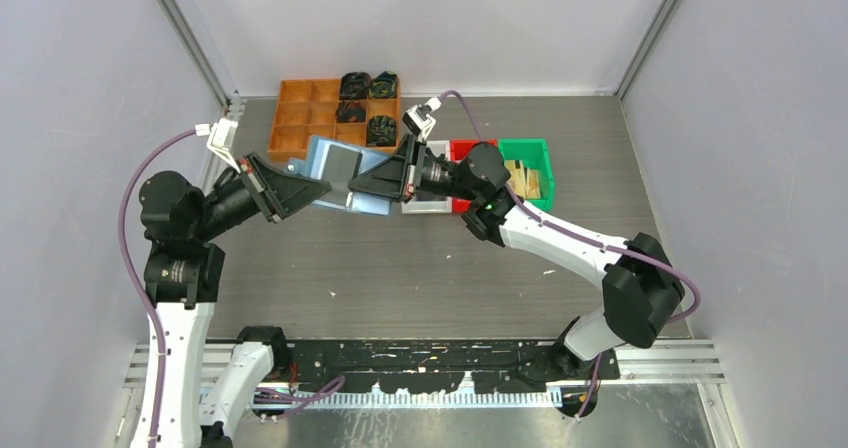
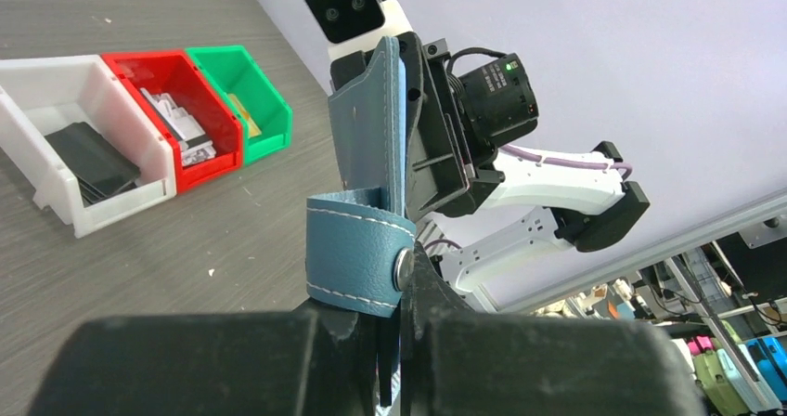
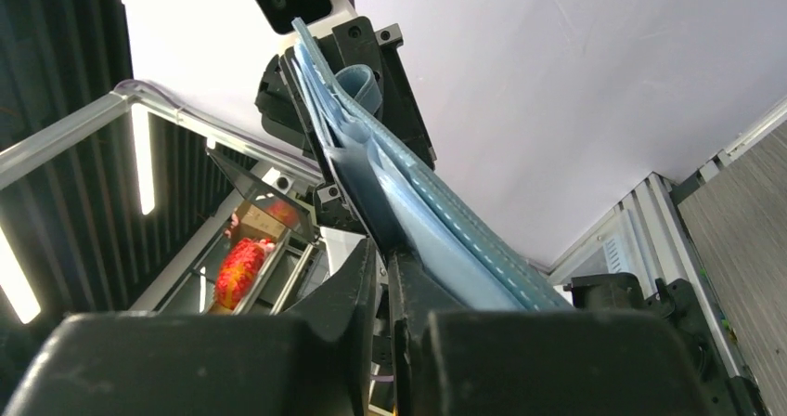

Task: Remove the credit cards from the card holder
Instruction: Remove the credit card from the card holder.

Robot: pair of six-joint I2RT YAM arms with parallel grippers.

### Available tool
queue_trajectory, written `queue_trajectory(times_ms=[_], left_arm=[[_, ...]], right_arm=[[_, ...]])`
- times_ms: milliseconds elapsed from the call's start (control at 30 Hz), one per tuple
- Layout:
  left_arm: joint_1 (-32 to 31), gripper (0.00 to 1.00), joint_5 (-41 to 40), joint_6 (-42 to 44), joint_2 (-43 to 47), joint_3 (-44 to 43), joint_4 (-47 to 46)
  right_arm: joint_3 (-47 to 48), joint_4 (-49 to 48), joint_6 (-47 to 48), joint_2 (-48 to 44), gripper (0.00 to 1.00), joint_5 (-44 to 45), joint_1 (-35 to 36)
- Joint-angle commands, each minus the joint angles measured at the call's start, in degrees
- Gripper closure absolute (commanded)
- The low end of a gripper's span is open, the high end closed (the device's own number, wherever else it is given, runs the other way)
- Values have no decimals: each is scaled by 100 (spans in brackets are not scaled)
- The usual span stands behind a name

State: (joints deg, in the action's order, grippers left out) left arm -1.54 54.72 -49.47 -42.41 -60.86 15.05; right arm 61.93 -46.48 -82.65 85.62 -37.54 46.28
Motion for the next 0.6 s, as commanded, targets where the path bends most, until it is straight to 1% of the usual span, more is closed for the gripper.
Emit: queue_trajectory(times_ms=[0, 67, 133, 467, 567], left_arm=[[-111, 96, 596, -111, 7, -88, 94], [-112, 93, 602, -142, -7, -120, 83], [-115, 91, 602, -213, -20, -133, 58], [-113, 86, 595, -668, -86, -153, -235], [-110, 82, 608, -716, -91, -164, -236]], right_arm=[[146, -1161, -223, -177, 91, 321, 56], [55, -1162, -187, -241, 96, 326, 48], [-58, -1167, -139, -325, 99, 330, 46], [-520, -919, 232, -644, 99, 345, 48], [-567, -827, 320, -718, 99, 320, 54]])
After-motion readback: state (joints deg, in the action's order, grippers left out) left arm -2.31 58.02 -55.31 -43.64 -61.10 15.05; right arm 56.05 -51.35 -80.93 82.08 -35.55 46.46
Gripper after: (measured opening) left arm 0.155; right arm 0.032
